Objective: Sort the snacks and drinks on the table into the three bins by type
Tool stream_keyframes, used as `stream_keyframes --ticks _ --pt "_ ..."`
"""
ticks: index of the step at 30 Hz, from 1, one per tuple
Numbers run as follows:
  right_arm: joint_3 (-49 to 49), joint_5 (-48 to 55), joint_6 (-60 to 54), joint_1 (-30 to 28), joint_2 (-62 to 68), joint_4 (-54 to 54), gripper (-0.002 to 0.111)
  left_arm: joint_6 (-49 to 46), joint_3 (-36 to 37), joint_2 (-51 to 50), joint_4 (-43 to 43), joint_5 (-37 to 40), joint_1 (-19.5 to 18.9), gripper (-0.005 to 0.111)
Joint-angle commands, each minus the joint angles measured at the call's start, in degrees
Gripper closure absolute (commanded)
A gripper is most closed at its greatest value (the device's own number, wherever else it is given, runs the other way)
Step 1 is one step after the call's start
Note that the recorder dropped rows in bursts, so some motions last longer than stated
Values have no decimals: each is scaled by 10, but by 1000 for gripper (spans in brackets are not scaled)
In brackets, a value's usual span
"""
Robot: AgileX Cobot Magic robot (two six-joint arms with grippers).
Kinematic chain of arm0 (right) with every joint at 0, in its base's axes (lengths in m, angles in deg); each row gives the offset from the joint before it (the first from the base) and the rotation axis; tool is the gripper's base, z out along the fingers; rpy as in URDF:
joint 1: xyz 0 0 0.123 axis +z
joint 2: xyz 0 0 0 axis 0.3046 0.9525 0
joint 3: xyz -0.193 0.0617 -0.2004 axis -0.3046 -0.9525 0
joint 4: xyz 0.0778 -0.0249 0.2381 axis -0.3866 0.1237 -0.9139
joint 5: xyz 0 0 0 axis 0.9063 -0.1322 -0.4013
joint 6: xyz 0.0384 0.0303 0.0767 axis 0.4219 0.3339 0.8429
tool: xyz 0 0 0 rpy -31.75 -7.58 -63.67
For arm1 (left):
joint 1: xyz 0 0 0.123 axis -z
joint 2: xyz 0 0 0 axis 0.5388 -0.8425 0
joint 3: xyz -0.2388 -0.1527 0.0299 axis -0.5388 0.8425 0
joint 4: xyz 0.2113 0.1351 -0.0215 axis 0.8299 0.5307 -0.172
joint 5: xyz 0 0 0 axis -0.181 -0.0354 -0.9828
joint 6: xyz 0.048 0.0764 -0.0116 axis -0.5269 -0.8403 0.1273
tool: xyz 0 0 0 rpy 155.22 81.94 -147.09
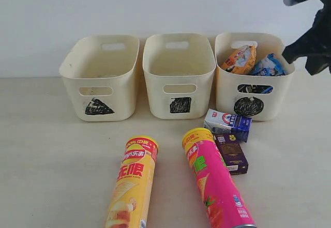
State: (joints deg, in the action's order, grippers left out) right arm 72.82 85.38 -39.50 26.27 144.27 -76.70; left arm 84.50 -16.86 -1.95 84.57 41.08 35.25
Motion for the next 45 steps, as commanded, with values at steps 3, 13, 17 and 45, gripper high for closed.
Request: stream_keyframes --ticks 3,13,17,45 --pt "-84 -54 -5 -8 -47 3 108 3 2 2 0 -5 -2 103" --pt "-179 -84 15 -136 -89 0 108 3 2 2 0 -5 -2 103" --pt "-214 -138 26 -153 -124 -14 108 3 2 2 0 -5 -2 103" --pt "-611 -567 74 -153 -679 -76 108 3 2 2 0 -5 -2 103"
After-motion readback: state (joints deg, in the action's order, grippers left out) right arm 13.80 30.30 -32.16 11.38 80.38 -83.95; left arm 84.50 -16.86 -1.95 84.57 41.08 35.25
